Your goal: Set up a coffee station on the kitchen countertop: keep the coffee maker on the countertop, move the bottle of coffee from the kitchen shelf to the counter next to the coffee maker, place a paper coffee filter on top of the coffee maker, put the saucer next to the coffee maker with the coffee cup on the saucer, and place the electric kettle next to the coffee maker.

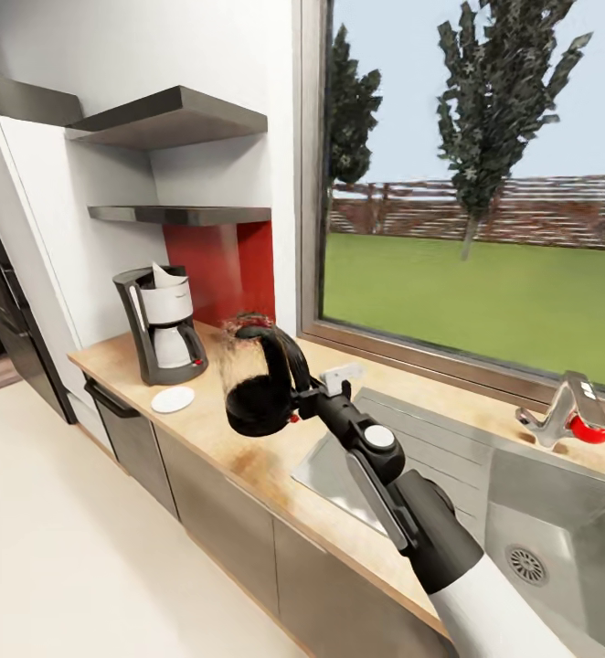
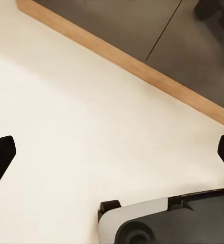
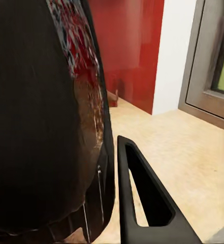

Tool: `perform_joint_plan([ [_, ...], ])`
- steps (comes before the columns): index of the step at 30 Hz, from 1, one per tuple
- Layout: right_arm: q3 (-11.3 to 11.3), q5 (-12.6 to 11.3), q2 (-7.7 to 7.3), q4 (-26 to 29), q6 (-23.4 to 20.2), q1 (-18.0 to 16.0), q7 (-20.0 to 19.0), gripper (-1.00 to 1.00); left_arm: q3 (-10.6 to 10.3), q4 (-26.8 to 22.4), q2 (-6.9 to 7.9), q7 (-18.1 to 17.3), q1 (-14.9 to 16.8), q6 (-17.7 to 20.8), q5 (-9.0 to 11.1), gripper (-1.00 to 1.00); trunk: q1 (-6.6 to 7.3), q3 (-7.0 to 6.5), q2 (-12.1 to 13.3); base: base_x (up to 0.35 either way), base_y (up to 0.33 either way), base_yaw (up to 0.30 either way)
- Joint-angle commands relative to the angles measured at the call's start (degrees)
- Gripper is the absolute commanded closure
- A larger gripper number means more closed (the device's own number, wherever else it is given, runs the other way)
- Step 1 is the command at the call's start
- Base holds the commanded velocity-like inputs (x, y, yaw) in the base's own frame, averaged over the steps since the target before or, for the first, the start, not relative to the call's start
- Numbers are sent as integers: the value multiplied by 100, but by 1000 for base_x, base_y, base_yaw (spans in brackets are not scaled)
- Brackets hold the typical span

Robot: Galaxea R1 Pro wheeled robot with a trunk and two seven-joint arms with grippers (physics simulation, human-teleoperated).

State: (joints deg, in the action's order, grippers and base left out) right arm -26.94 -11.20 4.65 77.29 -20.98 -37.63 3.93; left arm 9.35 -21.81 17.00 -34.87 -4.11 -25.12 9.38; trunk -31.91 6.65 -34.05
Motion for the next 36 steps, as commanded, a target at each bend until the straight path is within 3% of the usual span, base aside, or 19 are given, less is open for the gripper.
perform_joint_plan([
  [1,-16,-83,8,-97,-21,-8,380,100,22,-7,4,-56,-2,29,46,-100,-2,9,-10,0,163,0],
  [6,-33,-104,28,-173,4,-8,1242,100,43,-7,5,-59,-2,33,47,-100,-2,9,-10,0,260,0],
  [9,-39,-114,47,-118,2,-8,1356,100,34,-7,2,-60,-2,40,47,-100,-2,9,-10,0,300,0],
  [19,-31,-111,39,103,-3,-8,1378,100,23,-15,-3,-47,-2,49,38,-100,-2,9,-10,101,305,0],
  [36,-31,-107,36,152,2,1,1382,100,16,-7,-12,-37,-2,51,38,-100,-2,9,-10,256,252,0],
])
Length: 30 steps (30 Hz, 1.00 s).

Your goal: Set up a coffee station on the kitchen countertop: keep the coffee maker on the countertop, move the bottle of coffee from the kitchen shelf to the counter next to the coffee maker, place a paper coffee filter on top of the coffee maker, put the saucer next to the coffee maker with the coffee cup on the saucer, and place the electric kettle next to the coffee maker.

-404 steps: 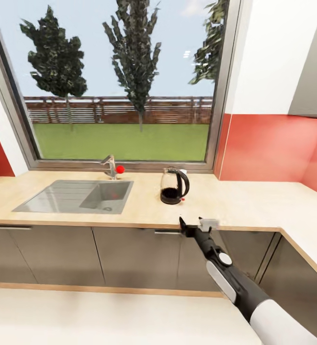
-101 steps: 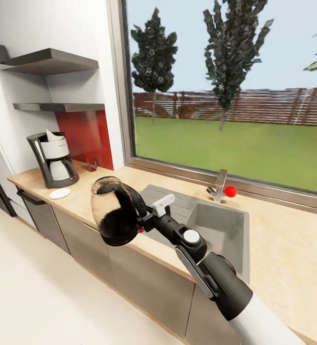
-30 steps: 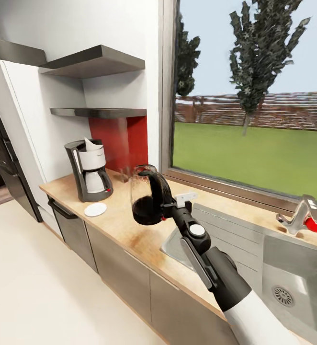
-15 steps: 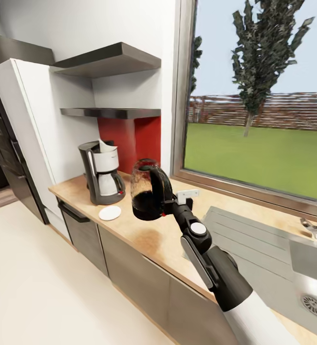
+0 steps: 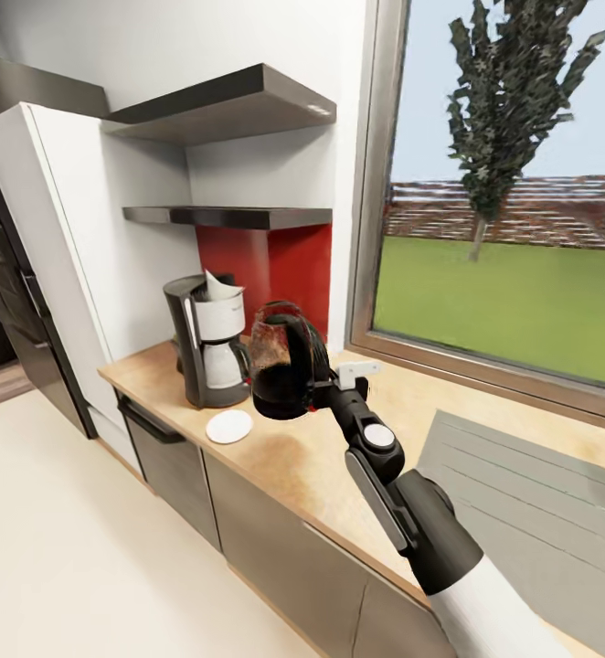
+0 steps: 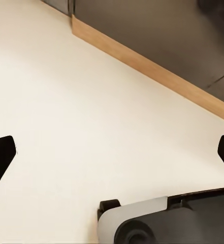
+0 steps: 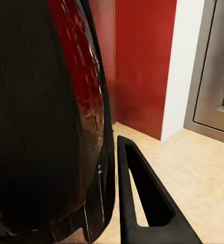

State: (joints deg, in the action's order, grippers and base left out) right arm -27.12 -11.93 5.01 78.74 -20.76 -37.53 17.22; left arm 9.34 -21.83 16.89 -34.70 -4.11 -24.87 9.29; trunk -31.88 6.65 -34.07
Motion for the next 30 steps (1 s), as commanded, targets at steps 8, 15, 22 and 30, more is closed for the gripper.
perform_joint_plan([
  [8,-13,-32,0,42,-24,-8,53,100,20,-6,-1,-54,-2,26,47,-100,-5,9,-9,277,227,-1],
  [15,-13,-29,0,38,-24,-8,53,100,24,-6,-1,-47,-2,33,47,-100,-5,-20,-9,200,190,-178],
  [22,-13,-29,0,44,-24,-8,53,100,24,-6,3,-46,-2,33,47,-100,-5,-51,-9,21,19,-196],
  [30,-13,-36,1,81,-24,-8,53,100,34,0,12,-46,-2,34,55,-100,-5,-53,-9,0,0,-12],
])
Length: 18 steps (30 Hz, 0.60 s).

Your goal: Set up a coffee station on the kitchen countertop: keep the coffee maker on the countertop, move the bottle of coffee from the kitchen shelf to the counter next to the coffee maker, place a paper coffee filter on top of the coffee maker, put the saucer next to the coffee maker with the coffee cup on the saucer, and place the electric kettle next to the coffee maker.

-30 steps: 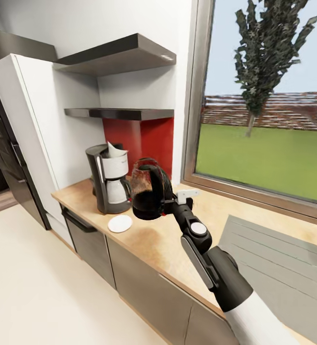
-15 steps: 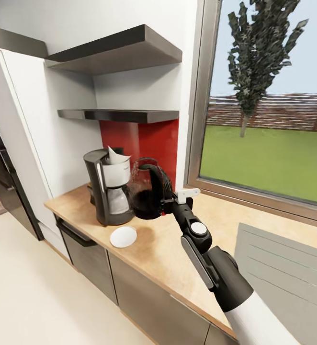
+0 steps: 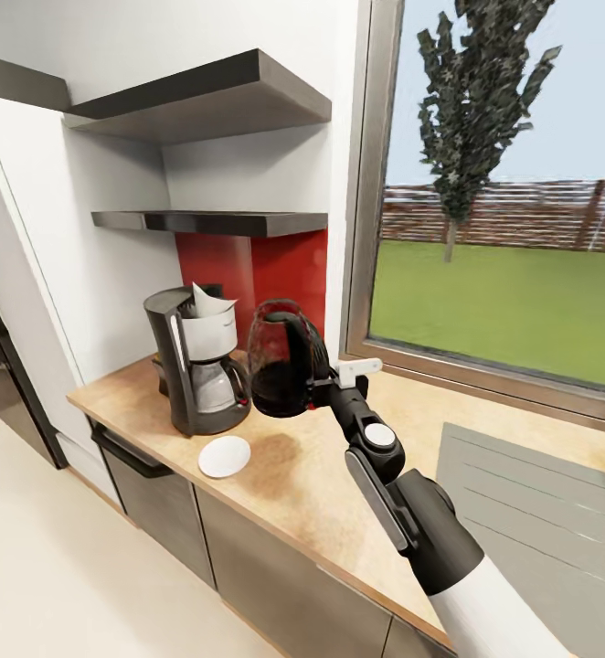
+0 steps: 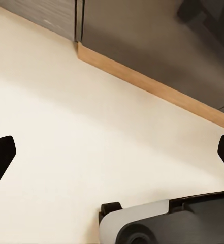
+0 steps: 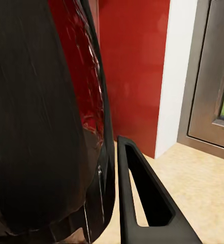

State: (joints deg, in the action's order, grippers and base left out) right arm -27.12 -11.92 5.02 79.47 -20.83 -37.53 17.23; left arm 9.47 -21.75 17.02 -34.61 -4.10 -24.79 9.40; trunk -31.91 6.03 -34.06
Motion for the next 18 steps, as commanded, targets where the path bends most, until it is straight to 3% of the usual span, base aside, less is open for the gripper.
perform_joint_plan([
  [1,-13,-33,-1,11,-18,-8,53,100,23,-5,2,-55,-3,26,45,-100,-2,9,-9,0,0,0],
  [7,-13,-9,-25,-37,-18,-1,46,100,51,245,20,-48,-3,-6,45,-100,-2,9,-9,25,0,0],
  [12,1,6,-38,-303,34,38,59,100,50,321,17,-14,-3,-17,45,-100,-2,9,-9,268,0,0],
  [15,136,6,-106,-675,608,50,61,100,40,335,13,-12,-3,-17,39,-100,-2,9,-9,319,0,0],
  [18,411,4,-173,-1086,1276,53,61,100,23,338,12,-11,-2,-14,37,-100,-2,9,-9,281,0,0],
])
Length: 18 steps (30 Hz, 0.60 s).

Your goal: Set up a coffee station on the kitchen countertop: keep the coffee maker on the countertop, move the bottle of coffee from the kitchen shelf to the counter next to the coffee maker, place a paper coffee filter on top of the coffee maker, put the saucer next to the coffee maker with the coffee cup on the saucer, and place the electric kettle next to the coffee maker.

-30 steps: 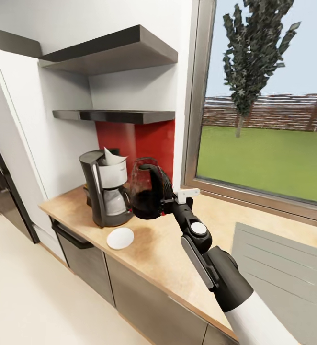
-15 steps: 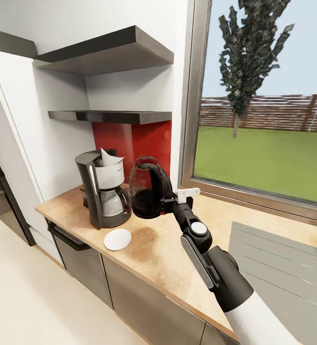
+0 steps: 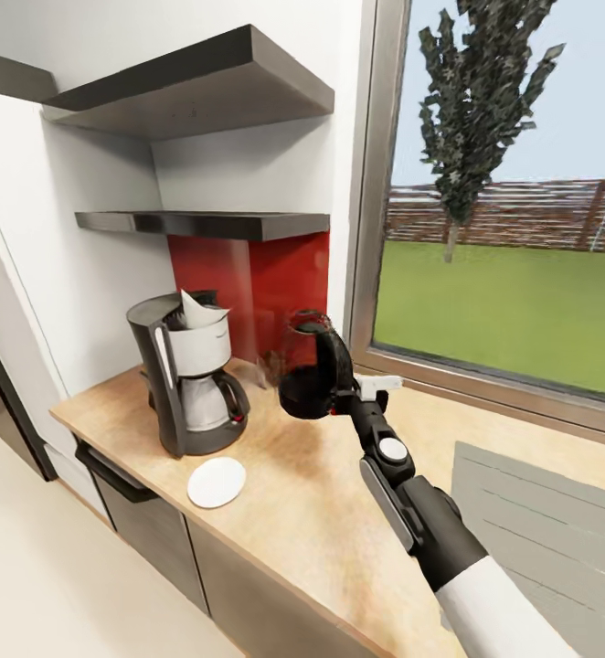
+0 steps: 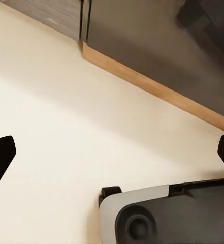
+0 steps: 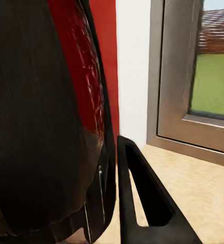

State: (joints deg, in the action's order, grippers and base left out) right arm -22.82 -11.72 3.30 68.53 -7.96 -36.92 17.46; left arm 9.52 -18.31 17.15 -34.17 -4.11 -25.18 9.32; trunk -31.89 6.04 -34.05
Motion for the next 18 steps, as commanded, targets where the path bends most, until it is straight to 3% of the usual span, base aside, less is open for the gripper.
perform_joint_plan([
  [1,12,-19,-5,-99,61,-8,36,100,17,-6,1,-54,-2,27,44,-100,-4,8,-10,170,0,0],
  [6,56,-42,15,-536,337,-8,29,100,21,-3,8,-58,5,33,43,-100,-4,8,-10,31,0,0],
  [15,33,-50,48,-666,392,10,29,100,30,-6,8,-63,15,39,50,-100,-4,8,-10,0,5,0],
  [18,10,-55,59,-972,414,10,12,100,40,-6,8,-63,15,44,52,-100,-4,8,-10,0,150,0],
])
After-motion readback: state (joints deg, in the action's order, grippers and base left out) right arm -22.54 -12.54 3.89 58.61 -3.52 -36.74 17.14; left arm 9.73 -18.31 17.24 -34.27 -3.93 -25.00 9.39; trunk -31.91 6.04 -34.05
